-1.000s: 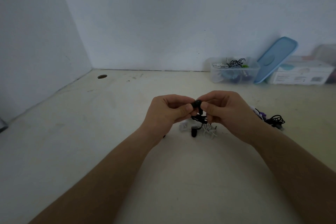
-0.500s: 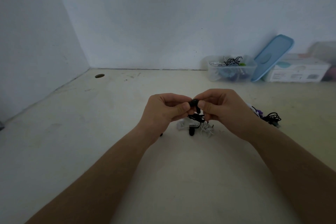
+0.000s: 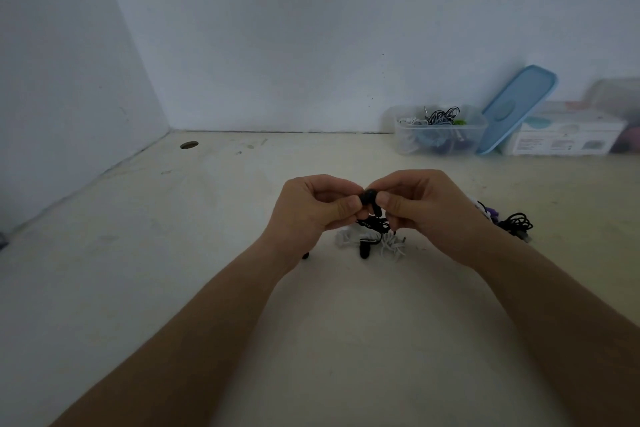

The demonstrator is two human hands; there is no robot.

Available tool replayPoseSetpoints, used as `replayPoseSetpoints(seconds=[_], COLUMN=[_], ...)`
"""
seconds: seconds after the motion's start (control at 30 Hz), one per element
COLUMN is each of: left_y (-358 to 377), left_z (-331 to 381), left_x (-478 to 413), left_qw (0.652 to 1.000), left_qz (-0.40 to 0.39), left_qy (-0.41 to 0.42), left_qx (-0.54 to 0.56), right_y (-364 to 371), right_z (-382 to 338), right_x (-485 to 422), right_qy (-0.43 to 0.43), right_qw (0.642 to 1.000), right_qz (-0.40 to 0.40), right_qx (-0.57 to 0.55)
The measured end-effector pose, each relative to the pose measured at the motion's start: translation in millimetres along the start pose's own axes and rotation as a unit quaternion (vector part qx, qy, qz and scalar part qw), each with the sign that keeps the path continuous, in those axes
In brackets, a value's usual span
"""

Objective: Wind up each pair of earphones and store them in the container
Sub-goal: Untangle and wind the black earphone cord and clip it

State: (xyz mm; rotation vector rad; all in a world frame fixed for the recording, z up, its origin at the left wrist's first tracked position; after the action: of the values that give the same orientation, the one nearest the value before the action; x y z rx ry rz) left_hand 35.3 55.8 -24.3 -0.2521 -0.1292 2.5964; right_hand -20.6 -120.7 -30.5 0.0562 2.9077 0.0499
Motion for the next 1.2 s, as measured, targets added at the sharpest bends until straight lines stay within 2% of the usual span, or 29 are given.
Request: replayPoseSetpoints(seconds=[0.33, 0.6, 0.83, 0.93, 1.0, 1.07, 1.13, 1.2], left_y=[-1.5, -0.7, -1.7, 0.0, 1.6, 4.9, 8.5, 12.0], left_z=[0.1, -1.4, 1.5, 2.0, -0.6, -4.6, -8.6, -8.7], left_x=[-0.9, -0.7, -1.8, -3.7, -5.4, -6.8, -7.7, -9.0], left_qw=[1.000, 1.000, 1.000, 0.990, 0.958, 0.914, 0.887, 0.883], left_qz=[0.001, 0.002, -0.009, 0.010, 0.026, 0.011, -0.023, -0.033], left_qy=[0.008, 0.005, 0.016, 0.062, 0.111, 0.132, 0.128, 0.138], left_qx=[0.014, 0.000, 0.002, -0.124, -0.263, -0.383, -0.443, -0.448], right_y=[3.3, 3.1, 5.3, 5.0, 4.2, 3.8, 5.3, 6.9], right_z=[-0.5, -0.9, -2.6, -4.5, -6.2, -8.5, -10.5, -12.7], right_x=[0.7, 0.1, 1.6, 1.6, 1.5, 1.8, 2.9, 3.3], right_qy=[0.004, -0.010, 0.007, 0.017, 0.028, 0.037, 0.041, 0.039], right_qw=[0.999, 1.000, 0.999, 0.997, 0.991, 0.982, 0.973, 0.964], right_qz=[0.009, 0.014, 0.023, 0.040, 0.054, 0.058, 0.049, 0.037], right_qx=[-0.039, -0.006, -0.029, -0.070, -0.122, -0.176, -0.224, -0.259])
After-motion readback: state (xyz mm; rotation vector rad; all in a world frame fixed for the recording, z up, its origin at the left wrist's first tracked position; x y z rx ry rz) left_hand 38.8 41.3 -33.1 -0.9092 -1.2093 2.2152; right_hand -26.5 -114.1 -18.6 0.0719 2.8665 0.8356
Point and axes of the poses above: each hand's wrist, its own x-axis away from the middle knuckle, its own y-axis out of the palm, z = x × y, the point moved 2 cm from there along -x, towards the middle knuckle, and after that the axes turned 8 degrees about -x, right-handed, at the moved point
